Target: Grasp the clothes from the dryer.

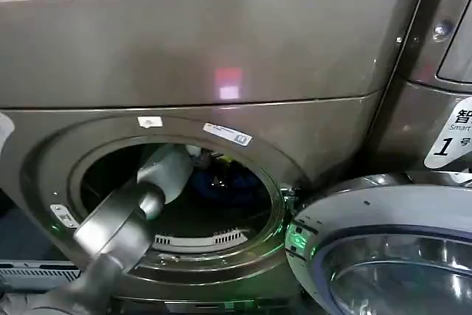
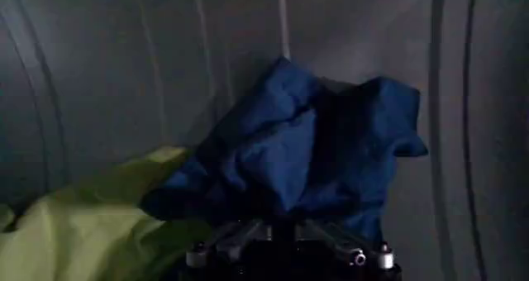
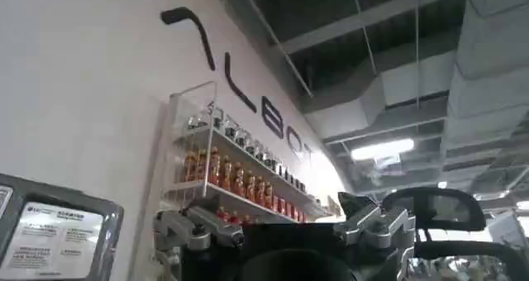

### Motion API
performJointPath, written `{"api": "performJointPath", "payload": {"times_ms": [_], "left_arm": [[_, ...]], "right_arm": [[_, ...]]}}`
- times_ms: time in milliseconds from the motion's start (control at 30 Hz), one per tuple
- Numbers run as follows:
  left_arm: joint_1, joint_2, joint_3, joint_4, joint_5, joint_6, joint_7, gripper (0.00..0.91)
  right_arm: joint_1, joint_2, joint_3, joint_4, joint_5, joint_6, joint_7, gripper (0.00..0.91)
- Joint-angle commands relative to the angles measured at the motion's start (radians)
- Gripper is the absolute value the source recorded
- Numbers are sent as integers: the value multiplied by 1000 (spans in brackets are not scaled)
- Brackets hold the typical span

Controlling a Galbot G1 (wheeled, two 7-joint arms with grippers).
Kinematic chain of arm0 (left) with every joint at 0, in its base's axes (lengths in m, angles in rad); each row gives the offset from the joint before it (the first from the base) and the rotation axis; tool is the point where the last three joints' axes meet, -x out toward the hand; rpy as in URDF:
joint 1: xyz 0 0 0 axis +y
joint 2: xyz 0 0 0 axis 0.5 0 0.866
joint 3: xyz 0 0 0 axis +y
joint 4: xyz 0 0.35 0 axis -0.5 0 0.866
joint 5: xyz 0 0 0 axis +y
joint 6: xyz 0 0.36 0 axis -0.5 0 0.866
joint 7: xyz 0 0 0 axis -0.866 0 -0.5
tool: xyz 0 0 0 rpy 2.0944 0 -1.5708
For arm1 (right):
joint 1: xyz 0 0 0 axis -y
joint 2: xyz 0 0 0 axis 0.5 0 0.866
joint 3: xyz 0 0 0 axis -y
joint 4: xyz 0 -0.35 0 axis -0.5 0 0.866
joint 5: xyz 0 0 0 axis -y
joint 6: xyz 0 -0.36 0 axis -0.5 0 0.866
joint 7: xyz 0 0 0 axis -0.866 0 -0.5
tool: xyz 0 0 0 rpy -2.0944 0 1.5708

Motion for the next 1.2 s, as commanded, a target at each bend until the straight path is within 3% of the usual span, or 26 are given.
{"api": "performJointPath", "payload": {"times_ms": [33, 367, 500, 867, 1067, 1200], "left_arm": [[77, 20, -284, -166, -83, -6, -202, 0], [325, 88, -453, -555, -192, -9, -490, 0], [408, 71, -559, -667, -195, 15, -598, 0], [639, 5, -661, -975, -242, -8, -918, 0], [762, -33, -680, -1099, -184, 0, -982, 0], [800, -49, -691, -1148, -171, 30, -999, 0]], "right_arm": [[-4, 2, 5, 0, 1, 0, 0, 907], [-4, 6, 11, 0, 1, 3, -1, 907], [-6, 7, 25, -10, -3, 7, -15, 907], [-18, 9, 35, -21, -36, 68, -40, 907], [-9, 18, 25, -21, -77, 58, -46, 907], [-12, 18, 26, -26, -64, 91, -44, 907]]}}
